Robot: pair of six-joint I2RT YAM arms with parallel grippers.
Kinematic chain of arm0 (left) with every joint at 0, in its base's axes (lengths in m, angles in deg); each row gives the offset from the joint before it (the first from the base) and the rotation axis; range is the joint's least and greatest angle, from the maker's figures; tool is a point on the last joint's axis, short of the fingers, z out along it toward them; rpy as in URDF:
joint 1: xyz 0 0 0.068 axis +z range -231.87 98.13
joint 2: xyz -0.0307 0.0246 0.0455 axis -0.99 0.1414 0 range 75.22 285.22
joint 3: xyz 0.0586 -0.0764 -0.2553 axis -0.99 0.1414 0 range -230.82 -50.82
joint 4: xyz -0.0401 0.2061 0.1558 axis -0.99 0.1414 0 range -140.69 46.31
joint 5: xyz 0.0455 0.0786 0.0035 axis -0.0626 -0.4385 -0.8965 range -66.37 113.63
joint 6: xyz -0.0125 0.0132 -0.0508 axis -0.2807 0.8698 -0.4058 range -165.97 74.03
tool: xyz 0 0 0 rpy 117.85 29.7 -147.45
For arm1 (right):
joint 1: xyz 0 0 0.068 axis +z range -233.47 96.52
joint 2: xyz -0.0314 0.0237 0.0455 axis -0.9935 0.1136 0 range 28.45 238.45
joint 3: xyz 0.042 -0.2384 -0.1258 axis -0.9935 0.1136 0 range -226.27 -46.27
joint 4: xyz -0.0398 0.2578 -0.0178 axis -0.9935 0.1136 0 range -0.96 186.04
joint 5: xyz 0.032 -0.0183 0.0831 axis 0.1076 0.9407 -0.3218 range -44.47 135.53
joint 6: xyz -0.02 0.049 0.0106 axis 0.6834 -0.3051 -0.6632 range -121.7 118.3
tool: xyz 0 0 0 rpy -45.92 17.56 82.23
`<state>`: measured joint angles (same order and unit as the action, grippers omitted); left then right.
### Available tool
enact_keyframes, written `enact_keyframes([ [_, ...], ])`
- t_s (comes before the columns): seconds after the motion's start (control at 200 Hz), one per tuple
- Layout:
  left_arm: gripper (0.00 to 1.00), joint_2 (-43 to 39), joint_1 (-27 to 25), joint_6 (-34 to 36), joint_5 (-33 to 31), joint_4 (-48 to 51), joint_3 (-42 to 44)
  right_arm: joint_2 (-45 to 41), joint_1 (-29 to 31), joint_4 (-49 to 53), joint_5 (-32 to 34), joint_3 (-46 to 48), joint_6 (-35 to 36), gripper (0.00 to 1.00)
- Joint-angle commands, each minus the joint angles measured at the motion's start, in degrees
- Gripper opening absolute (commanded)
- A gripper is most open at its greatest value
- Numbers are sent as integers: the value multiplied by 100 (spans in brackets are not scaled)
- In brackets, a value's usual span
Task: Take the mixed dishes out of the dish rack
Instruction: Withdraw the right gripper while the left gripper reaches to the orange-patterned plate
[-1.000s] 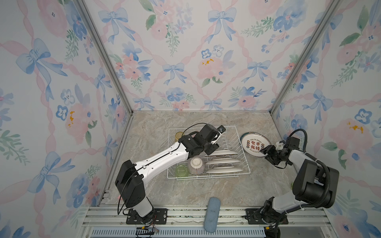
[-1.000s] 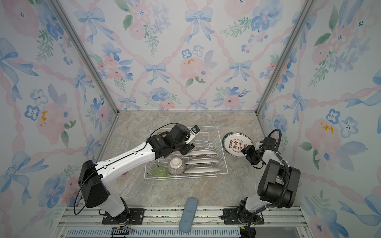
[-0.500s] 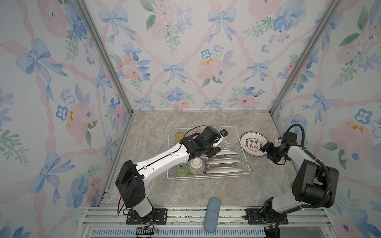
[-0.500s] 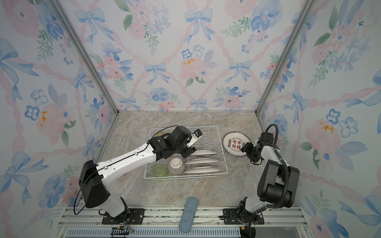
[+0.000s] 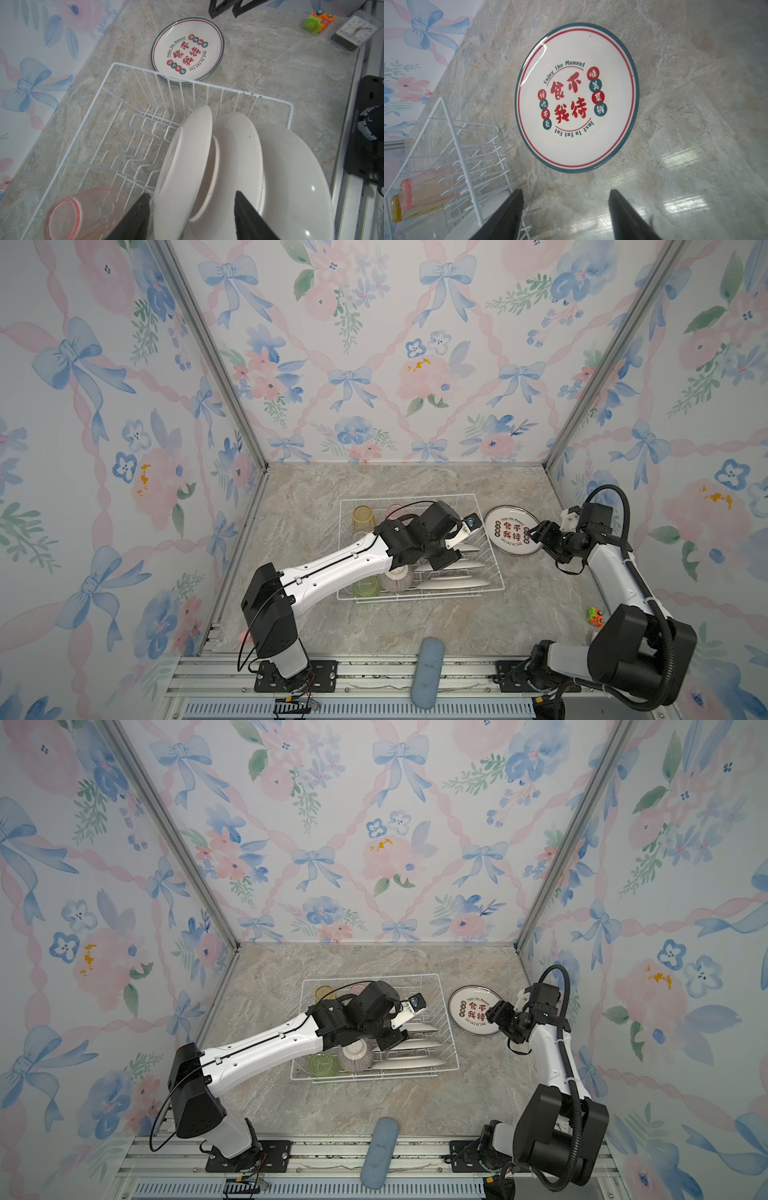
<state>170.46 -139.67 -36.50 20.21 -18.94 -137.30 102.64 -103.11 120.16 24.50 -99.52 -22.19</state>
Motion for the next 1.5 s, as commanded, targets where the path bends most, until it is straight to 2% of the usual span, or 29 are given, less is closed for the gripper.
enact_keyframes([
  [0.0, 60, 183, -3, 146, -157, 172, -149, -234, 48, 252, -107, -132, 43, 69],
  [0.3, 60, 488, -3, 444, -391, 173, -304, -458, -43, 327, -150, -124, 125, 69],
  [0.41, 54, 584, 3, 526, -472, 182, -353, -484, -103, 333, -197, -95, 151, 69],
  [0.745, 53, 861, 144, 835, -585, 180, -557, -537, -189, 255, -276, -12, 142, 69],
  [0.86, 46, 961, 218, 1008, -527, 177, -657, -532, -215, 229, -308, 5, 133, 70],
  [1.165, 44, 1195, 309, 1493, -493, 181, -878, -546, -234, 180, -349, 51, 128, 69],
  [1.495, 37, 1331, 327, 1665, -668, 168, -998, -536, -236, 160, -372, 87, 134, 70],
])
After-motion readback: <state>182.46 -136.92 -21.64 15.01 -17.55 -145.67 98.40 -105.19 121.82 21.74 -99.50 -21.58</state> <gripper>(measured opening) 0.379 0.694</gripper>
